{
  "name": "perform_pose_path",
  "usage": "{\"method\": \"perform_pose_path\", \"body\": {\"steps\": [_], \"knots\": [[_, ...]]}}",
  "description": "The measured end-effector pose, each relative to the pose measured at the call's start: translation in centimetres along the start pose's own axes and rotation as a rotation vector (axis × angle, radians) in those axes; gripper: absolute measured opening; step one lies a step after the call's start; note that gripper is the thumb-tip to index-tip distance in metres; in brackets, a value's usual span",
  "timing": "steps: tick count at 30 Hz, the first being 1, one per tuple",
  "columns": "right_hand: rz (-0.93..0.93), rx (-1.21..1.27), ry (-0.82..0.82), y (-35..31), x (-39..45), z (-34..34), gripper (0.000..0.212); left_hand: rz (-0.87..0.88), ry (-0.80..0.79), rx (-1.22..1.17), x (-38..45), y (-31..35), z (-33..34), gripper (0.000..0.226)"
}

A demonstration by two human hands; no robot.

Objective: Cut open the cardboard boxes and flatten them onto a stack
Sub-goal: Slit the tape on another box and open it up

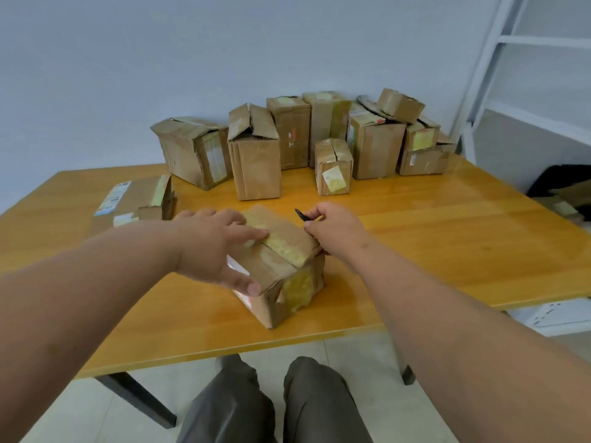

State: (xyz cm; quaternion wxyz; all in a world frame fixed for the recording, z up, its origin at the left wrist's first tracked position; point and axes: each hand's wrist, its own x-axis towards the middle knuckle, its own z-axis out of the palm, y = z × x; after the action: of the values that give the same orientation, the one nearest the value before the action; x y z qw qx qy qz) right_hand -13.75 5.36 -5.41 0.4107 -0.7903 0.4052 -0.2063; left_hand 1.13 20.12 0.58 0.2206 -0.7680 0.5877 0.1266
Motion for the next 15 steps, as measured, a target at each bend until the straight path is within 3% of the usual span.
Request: {"method": "perform_pose_path", "body": {"steps": [3, 6, 11, 15], "knots": [[0.011, -0.033, 0.148, 1.0, 0.2, -1.3, 0.009, -0.039, 0.179, 0.092, 1.2, 1.3, 0.3, 0.116], [0.011, -0.102, 0.184, 2.1, -0.3, -2.5, 0.008, -0.009, 0.266, 0.088, 2.4, 2.3, 0.3, 0.123], [0.005, -0.167, 0.146, 3.5, -0.9, -2.8, 0.008, -0.025, 0.228, -0.21, 3.9, 3.3, 0.3, 0.132], [-0.002, -0.134, 0.158, 4.1, -1.2, -3.1, 0.009, -0.007, 0.246, 0.019, 5.1, 2.9, -0.2, 0.124]]}}
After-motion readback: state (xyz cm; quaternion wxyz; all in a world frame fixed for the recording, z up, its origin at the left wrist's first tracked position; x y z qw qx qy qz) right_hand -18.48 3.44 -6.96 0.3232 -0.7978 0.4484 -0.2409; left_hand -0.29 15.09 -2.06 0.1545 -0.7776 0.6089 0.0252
